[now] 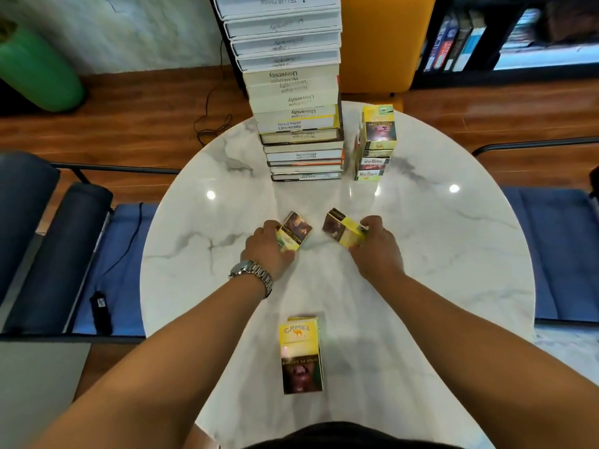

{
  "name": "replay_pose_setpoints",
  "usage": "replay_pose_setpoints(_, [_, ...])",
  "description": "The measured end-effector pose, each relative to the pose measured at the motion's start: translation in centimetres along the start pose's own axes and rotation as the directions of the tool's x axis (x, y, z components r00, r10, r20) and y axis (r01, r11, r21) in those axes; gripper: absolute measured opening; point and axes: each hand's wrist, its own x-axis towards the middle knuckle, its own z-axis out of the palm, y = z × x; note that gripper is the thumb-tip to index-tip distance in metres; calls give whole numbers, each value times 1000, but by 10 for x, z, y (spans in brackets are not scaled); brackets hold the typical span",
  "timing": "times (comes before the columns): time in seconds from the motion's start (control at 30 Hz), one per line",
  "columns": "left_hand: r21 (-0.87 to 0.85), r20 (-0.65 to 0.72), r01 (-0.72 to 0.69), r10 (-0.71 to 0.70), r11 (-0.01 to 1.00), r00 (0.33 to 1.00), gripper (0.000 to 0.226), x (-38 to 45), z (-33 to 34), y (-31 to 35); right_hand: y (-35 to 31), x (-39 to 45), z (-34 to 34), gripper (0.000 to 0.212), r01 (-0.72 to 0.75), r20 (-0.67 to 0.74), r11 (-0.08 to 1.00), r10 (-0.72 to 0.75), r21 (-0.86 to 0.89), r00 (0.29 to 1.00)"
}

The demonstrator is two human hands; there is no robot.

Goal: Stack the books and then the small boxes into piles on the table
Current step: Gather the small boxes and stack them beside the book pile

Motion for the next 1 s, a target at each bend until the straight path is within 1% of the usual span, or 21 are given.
replay_pose_setpoints(0.1, [-216, -37, -9, 2, 976, 999, 55, -19, -7, -18, 5, -18, -7, 50, -47, 52, 985, 39, 165, 998])
replay_pose_setpoints(0.17, [-346, -86, -5, -26, 938, 996, 53, -31, -15, -28, 8, -27, -13, 51, -82, 43, 955, 73, 283, 996])
replay_pose_setpoints(0.3, [-596, -174, -28, -95, 802, 980, 50, -69, -47, -32, 9, -55, -29, 49, -70, -11, 885, 84, 460, 996])
replay_pose_setpoints(0.37, [-698, -171, -48, -101, 714, 980, 42, -84, -63, -30, 10, -66, -39, 43, -63, -39, 844, 98, 532, 994])
replay_pose_setpoints(0.43, [-742, -121, -70, -30, 667, 992, 31, -97, -77, -26, 12, -75, -48, 34, -50, -57, 813, 101, 580, 993])
replay_pose_setpoints(0.5, [-743, -6, -63, 87, 666, 996, 23, -108, -85, -19, 13, -81, -59, 24, -38, -63, 794, 96, 606, 993])
replay_pose_setpoints(0.53, [-735, 63, -55, 149, 676, 987, 21, -115, -88, -14, 13, -86, -63, 21, -33, -61, 775, 92, 631, 994])
replay_pose_setpoints(0.57, [-711, 127, -49, 197, 701, 972, 20, -119, -88, -8, 13, -88, -68, 19, -36, -53, 750, 94, 661, 994])
replay_pose_setpoints(0.6, [-662, 172, -63, 233, 747, 957, 21, -124, -87, -3, 13, -94, -71, 18, -38, -45, 722, 96, 690, 994])
replay_pose_setpoints(0.67, [-556, 223, -96, 260, 826, 939, 23, -131, -79, 2, 12, -102, -75, 19, -41, -31, 680, 94, 732, 995])
replay_pose_setpoints(0.77, [-494, 256, -95, 249, 864, 934, 25, -138, -61, 2, 11, -114, -76, 23, -39, -22, 664, 84, 747, 996])
replay_pose_setpoints(0.8, [-467, 248, -102, 241, 878, 938, 25, -140, -56, 2, 10, -116, -77, 23, -45, -14, 660, 83, 750, 996])
replay_pose_setpoints(0.9, [-393, 167, -143, 224, 908, 960, 29, -146, -43, 0, 10, -124, -81, 22, -45, -7, 662, 76, 748, 997])
replay_pose_setpoints(1.0, [-374, 118, -161, 219, 913, 969, 32, -154, -35, -1, 7, -130, -86, 21, -44, 10, 664, 55, 746, 998])
